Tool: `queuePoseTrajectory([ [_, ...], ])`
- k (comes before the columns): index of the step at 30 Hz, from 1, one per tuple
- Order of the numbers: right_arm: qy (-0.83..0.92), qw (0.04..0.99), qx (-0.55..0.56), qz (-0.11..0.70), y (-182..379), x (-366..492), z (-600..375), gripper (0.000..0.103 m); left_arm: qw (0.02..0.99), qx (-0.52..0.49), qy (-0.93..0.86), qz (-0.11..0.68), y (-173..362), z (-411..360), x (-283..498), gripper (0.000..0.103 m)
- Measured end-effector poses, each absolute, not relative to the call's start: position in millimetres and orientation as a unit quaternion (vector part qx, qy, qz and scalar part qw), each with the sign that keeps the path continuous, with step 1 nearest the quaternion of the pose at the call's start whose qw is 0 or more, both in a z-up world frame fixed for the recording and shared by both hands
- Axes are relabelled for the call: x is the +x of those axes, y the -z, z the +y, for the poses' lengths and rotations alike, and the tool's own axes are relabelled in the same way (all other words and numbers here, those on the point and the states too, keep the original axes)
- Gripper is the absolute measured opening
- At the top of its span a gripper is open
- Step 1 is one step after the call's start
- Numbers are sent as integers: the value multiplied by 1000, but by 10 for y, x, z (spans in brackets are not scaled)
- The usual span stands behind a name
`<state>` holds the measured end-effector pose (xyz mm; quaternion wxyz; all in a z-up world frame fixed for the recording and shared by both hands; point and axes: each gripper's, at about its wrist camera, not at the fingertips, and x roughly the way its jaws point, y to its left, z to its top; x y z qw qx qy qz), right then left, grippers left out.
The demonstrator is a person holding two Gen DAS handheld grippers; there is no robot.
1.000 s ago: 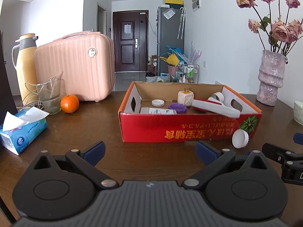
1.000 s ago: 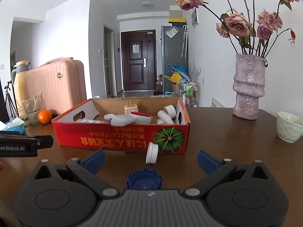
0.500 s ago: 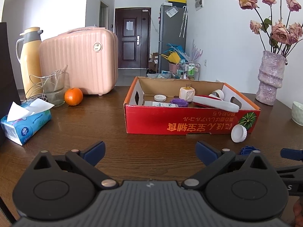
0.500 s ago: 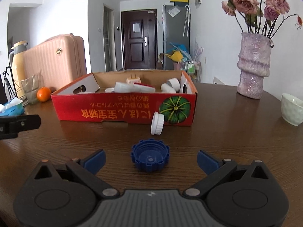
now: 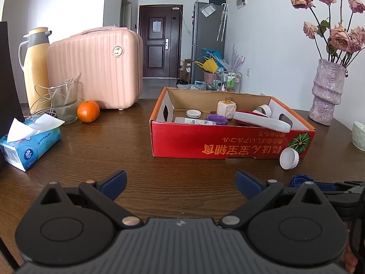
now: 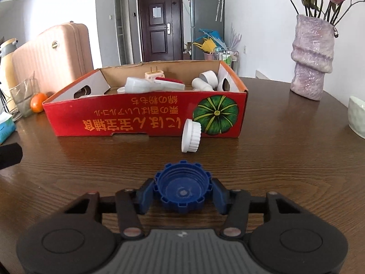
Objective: Organize rigid objects
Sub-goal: 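Grasp the blue bottle cap with the right tool, then grasp the white ribbed cap with the left tool while the right tool holds the blue cap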
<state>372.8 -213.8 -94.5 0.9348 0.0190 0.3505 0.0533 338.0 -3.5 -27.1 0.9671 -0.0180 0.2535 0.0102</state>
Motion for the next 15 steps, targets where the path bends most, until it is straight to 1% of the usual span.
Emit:
queuePoseTrajectory([
  [15,-58,950,24,307,749,3585,-2271,52,964,3,-19,265,322,-143,3453,103],
])
